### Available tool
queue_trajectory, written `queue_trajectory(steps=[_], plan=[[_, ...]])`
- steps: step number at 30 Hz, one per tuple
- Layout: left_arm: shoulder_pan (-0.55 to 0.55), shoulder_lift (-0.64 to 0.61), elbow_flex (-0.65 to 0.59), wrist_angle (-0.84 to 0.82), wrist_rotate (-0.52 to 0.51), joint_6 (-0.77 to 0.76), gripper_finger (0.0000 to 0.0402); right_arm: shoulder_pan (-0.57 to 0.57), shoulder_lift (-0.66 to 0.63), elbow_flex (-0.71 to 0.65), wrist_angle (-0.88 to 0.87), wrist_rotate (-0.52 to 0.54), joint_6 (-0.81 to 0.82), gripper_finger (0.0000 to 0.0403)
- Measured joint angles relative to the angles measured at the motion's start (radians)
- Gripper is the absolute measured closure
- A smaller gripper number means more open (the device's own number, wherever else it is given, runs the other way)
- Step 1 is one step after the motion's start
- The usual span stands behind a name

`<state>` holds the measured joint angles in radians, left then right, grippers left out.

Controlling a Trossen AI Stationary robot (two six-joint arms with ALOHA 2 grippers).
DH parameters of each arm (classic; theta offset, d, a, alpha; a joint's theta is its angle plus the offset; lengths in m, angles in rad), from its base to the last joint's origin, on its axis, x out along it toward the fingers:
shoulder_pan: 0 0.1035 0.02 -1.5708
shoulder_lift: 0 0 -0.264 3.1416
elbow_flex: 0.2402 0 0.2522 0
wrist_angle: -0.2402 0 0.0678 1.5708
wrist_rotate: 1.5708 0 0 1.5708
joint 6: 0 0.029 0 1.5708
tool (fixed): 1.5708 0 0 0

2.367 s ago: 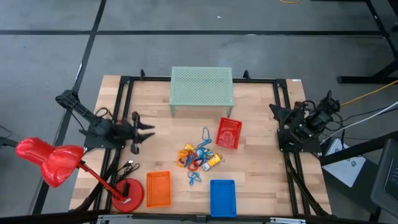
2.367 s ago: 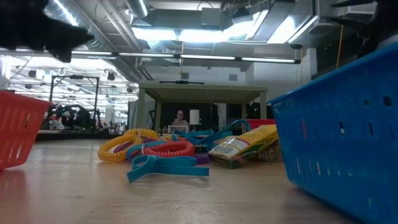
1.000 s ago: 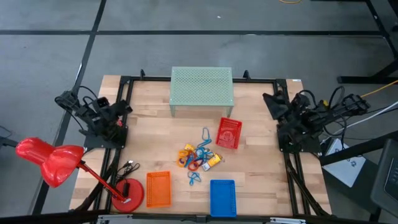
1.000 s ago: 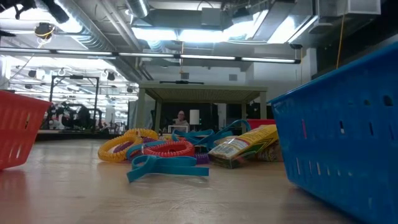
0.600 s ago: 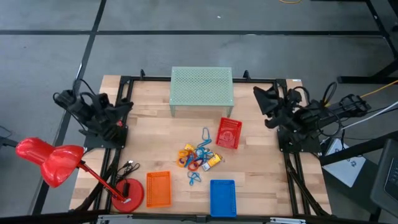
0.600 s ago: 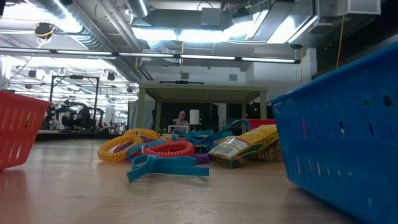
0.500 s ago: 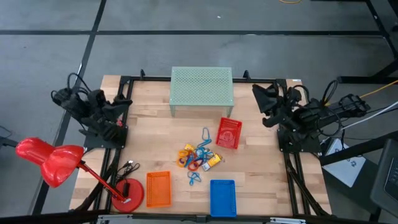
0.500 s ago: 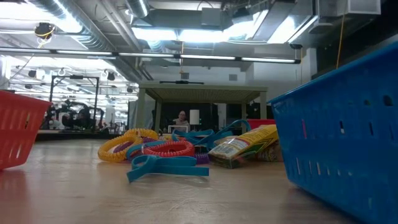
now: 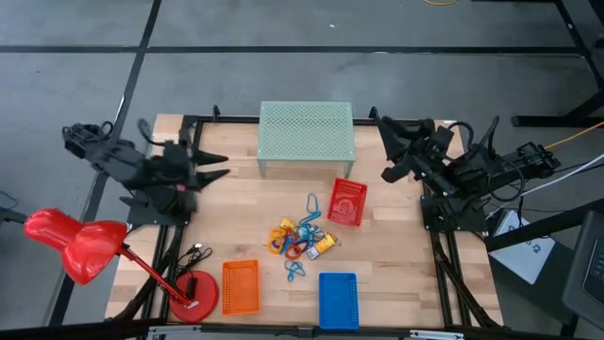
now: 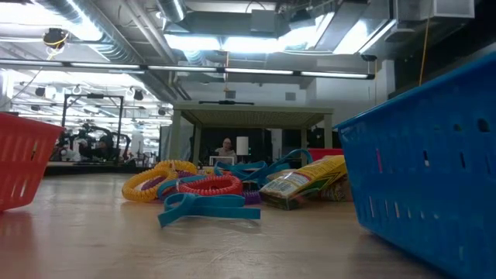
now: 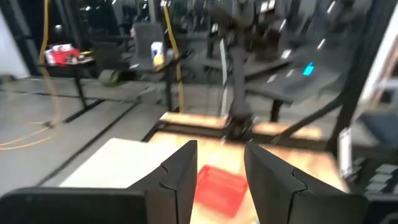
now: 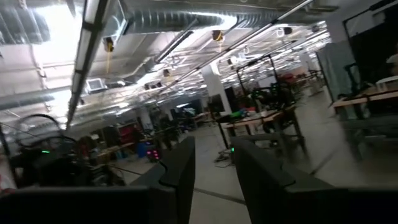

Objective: Pick & Place Office Desk Supplies
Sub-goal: Put the blue rubber band into the red basket

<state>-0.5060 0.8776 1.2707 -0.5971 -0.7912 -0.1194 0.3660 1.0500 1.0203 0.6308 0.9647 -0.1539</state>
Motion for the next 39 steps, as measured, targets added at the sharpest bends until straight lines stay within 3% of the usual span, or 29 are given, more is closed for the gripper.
queue_trajectory(steps=[8, 13, 17, 25, 30, 34, 39], plan=[[0.184, 0.149, 0.046, -0.148, 0.093, -0.17, 0.0271, -0.001, -0.002, 0.0, -0.004, 0.031, -0.121, 0.0289], [0.297, 0.279, 0.044, -0.165, 0.262, -0.263, 0.0271, -0.001, -0.005, 0.0, -0.014, 0.043, -0.172, 0.0289], [0.352, 0.392, 0.045, -0.028, 0.389, -0.265, 0.0265, -0.001, -0.018, 0.0, -0.048, 0.044, -0.168, 0.0289], [0.386, 0.574, 0.047, 0.494, 0.378, -0.269, 0.0253, 0.006, -0.041, 0.0, -0.055, 0.097, -0.191, 0.0289], [0.39, 0.651, 0.043, 0.666, 0.387, -0.248, 0.0268, 0.016, -0.04, 0.0, -0.059, 0.093, -0.202, 0.0289], [0.396, 0.68, 0.045, 0.77, 0.382, -0.353, 0.0273, 0.015, -0.04, 0.0, -0.063, 0.094, -0.211, 0.0289], [0.452, 0.692, 0.044, 0.814, 0.477, -0.49, 0.0274, 0.005, -0.04, 0.0, -0.063, 0.098, -0.274, 0.0289]])
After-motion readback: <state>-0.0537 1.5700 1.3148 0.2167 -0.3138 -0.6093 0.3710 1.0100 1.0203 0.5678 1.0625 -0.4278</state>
